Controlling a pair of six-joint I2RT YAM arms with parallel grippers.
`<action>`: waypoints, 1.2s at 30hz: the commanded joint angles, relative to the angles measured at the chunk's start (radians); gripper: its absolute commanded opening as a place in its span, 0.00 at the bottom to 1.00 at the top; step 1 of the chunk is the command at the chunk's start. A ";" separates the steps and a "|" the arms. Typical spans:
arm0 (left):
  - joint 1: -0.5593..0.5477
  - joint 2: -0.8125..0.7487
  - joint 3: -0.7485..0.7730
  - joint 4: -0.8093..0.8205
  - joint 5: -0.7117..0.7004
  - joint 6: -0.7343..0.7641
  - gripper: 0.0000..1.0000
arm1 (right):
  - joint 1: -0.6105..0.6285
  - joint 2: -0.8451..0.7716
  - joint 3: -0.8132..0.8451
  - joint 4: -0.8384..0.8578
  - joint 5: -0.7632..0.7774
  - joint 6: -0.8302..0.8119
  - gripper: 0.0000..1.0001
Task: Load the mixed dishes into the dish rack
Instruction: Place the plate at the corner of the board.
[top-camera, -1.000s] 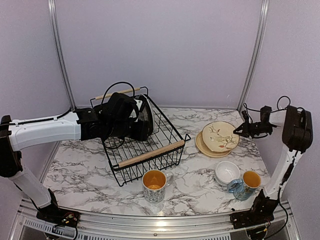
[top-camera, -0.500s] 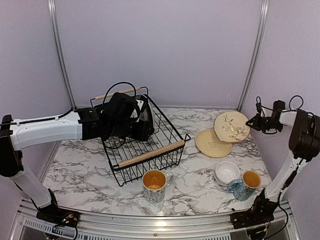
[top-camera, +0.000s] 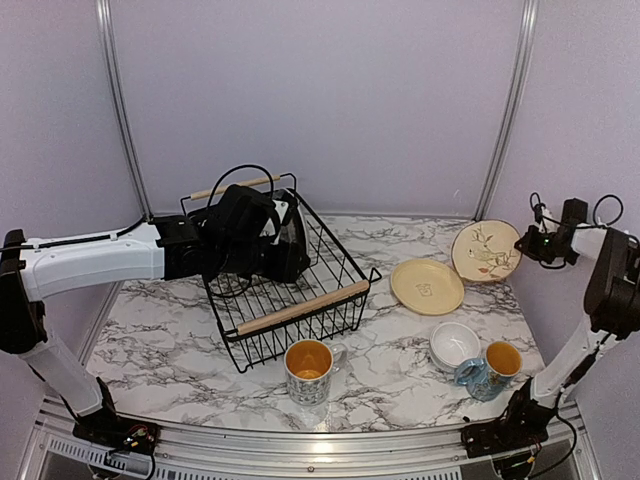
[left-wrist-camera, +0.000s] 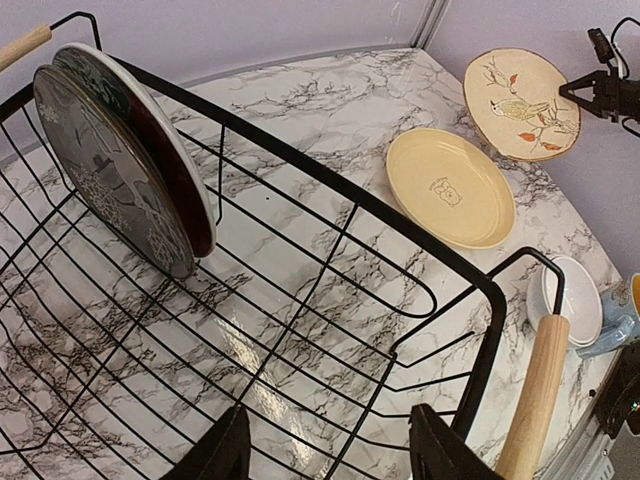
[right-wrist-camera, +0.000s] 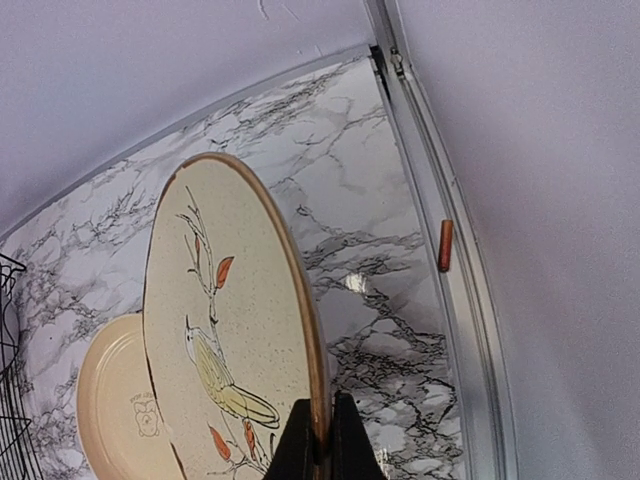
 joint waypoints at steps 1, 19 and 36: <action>-0.008 0.007 -0.001 0.014 0.017 -0.005 0.56 | -0.014 -0.061 0.009 0.097 0.072 -0.003 0.00; -0.013 -0.008 -0.030 0.022 0.018 -0.011 0.56 | -0.014 0.084 0.003 0.063 0.056 -0.050 0.00; -0.014 0.015 -0.064 0.057 0.024 -0.018 0.56 | 0.018 0.297 -0.007 0.002 -0.037 -0.048 0.07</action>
